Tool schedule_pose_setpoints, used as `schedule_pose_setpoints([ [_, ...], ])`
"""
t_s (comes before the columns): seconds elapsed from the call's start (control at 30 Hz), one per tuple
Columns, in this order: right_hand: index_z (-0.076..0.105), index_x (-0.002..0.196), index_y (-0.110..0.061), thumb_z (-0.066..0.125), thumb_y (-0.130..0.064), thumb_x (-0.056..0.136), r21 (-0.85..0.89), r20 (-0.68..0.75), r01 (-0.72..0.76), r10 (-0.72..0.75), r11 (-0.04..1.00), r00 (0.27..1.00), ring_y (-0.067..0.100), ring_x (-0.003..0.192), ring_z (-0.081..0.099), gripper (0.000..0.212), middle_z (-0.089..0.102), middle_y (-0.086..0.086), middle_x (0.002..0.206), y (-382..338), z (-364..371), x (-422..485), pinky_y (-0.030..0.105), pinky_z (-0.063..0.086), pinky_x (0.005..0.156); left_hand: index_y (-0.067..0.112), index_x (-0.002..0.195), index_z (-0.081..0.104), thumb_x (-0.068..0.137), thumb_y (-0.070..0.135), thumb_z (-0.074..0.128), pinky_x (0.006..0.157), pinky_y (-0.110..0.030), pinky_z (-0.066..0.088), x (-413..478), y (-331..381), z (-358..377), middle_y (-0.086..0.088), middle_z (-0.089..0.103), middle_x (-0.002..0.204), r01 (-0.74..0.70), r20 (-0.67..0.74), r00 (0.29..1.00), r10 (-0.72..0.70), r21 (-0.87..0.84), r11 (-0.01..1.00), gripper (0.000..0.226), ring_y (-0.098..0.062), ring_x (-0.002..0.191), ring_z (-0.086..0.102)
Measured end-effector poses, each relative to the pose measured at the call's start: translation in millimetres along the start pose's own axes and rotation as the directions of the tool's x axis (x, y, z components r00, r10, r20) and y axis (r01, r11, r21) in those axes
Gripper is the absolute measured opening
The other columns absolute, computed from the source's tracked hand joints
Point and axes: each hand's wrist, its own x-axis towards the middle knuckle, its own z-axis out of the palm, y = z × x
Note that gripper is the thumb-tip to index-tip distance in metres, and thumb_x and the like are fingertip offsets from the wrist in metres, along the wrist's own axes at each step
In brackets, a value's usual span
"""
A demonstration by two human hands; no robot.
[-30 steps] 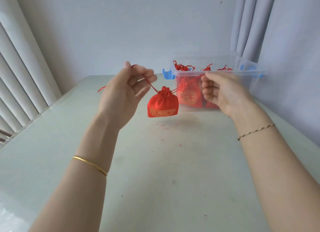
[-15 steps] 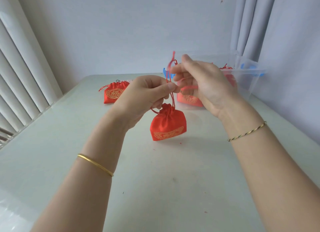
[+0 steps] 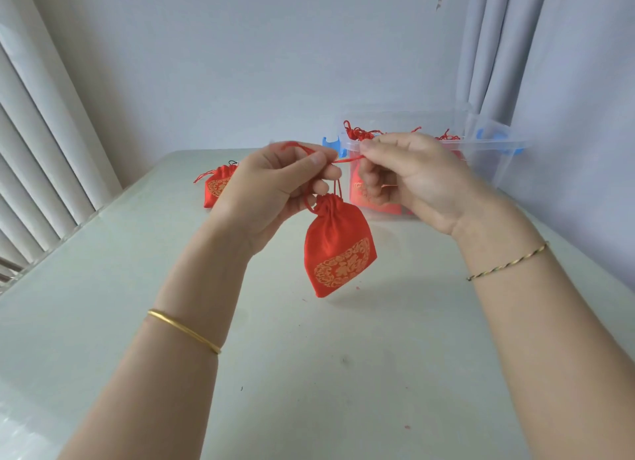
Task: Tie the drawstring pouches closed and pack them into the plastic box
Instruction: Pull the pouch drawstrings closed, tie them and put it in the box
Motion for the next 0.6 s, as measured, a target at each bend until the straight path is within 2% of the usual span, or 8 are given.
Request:
schedule_pose_setpoints([
  [0.07, 0.056, 0.065, -0.012, 0.050, -0.019, 0.094, -0.067, 0.168, 0.011, 0.000, 0.998, 0.986, 0.012, 0.052, 0.048, 0.030, 0.054, -0.001, 0.058, -3.0, -2.7, -4.4, 0.026, 0.038, 0.056, 0.006, 0.091, 0.064, 0.090, 0.004, 0.053, 0.054, -0.016, 0.046, -0.4, 0.4, -0.6, 0.000, 0.069, 0.070, -0.003, -0.039, 0.999, 0.002, -0.042, 0.999, 0.012, -0.006, 0.056, 0.057],
  [0.13, 0.059, 0.065, -0.013, 0.051, -0.021, 0.093, -0.225, 0.290, 0.020, 0.047, 0.974, 0.956, 0.011, 0.055, 0.052, 0.030, 0.058, -0.001, 0.059, -5.5, -2.0, -9.3, 0.024, 0.041, 0.056, 0.007, 0.087, 0.064, 0.088, 0.000, 0.055, 0.054, -0.017, 0.046, -0.9, 1.8, 0.8, -0.001, 0.069, 0.070, -0.005, -0.037, 0.999, 0.003, -0.044, 0.999, 0.012, -0.007, 0.055, 0.056],
  [0.2, 0.063, 0.065, -0.015, 0.050, -0.027, 0.093, -0.320, 0.293, 0.016, 0.083, 0.947, 0.952, 0.011, 0.056, 0.056, 0.034, 0.062, -0.002, 0.060, -7.6, -2.1, -12.2, 0.022, 0.042, 0.054, 0.009, 0.083, 0.063, 0.086, -0.004, 0.056, 0.055, -0.018, 0.045, -0.9, 3.3, 1.6, -0.001, 0.068, 0.070, -0.002, -0.022, 1.000, 0.002, 0.003, 1.000, 0.015, -0.008, 0.055, 0.054],
  [0.3, 0.064, 0.065, -0.012, 0.044, -0.037, 0.095, -0.209, 0.095, -0.035, 0.056, 0.977, 0.994, 0.013, 0.055, 0.057, 0.045, 0.065, 0.003, 0.064, -8.3, -7.5, -9.2, 0.024, 0.041, 0.054, 0.011, 0.085, 0.061, 0.086, -0.008, 0.052, 0.057, -0.019, 0.046, -2.3, 5.1, 2.3, -0.003, 0.064, 0.072, -0.012, 0.021, 1.000, 0.010, 0.120, 0.993, 0.021, -0.008, 0.055, 0.052],
  [0.37, 0.065, 0.074, -0.010, 0.044, -0.032, 0.097, -0.102, 0.003, -0.026, 0.026, 0.994, 1.000, 0.016, 0.062, 0.059, 0.038, 0.066, 0.006, 0.072, -4.3, -7.0, -4.3, 0.027, 0.044, 0.060, 0.011, 0.089, 0.060, 0.087, -0.011, 0.049, 0.057, -0.020, 0.047, -3.9, 6.0, 4.8, -0.005, 0.058, 0.076, -0.076, 0.081, 0.995, 0.063, 0.170, 0.983, 0.025, -0.006, 0.056, 0.054],
  [0.43, 0.064, 0.085, -0.010, 0.045, -0.023, 0.096, -0.057, 0.022, -0.045, 0.046, 0.997, 0.999, 0.021, 0.074, 0.060, 0.026, 0.065, 0.012, 0.084, 4.4, 0.8, -0.4, 0.033, 0.047, 0.070, 0.015, 0.091, 0.060, 0.085, -0.013, 0.050, 0.058, -0.020, 0.048, -4.2, 4.7, 8.5, -0.003, 0.055, 0.077, -0.197, 0.111, 0.979, 0.173, 0.271, 0.942, 0.029, -0.007, 0.059, 0.054],
  [0.5, 0.062, 0.089, -0.011, 0.044, -0.017, 0.096, -0.027, 0.103, -0.093, 0.095, 0.995, 0.990, 0.026, 0.084, 0.058, 0.020, 0.062, 0.016, 0.092, 12.5, 9.4, 1.6, 0.037, 0.046, 0.074, 0.023, 0.090, 0.059, 0.082, -0.009, 0.053, 0.059, -0.019, 0.048, -2.6, 0.6, 11.7, 0.001, 0.056, 0.077, -0.314, 0.093, 0.948, 0.306, 0.443, 0.839, 0.034, -0.006, 0.064, 0.054],
  [0.6, 0.060, 0.096, -0.009, 0.043, -0.017, 0.096, 0.079, 0.186, -0.155, 0.138, 0.985, 0.973, 0.025, 0.087, 0.055, 0.019, 0.060, 0.014, 0.093, 15.9, 12.6, 3.2, 0.031, 0.048, 0.070, 0.028, 0.092, 0.058, 0.081, -0.008, 0.055, 0.062, -0.021, 0.050, -0.8, -6.2, 13.2, 0.008, 0.058, 0.080, -0.363, 0.031, 0.898, 0.438, 0.614, 0.701, 0.038, -0.008, 0.067, 0.056],
])
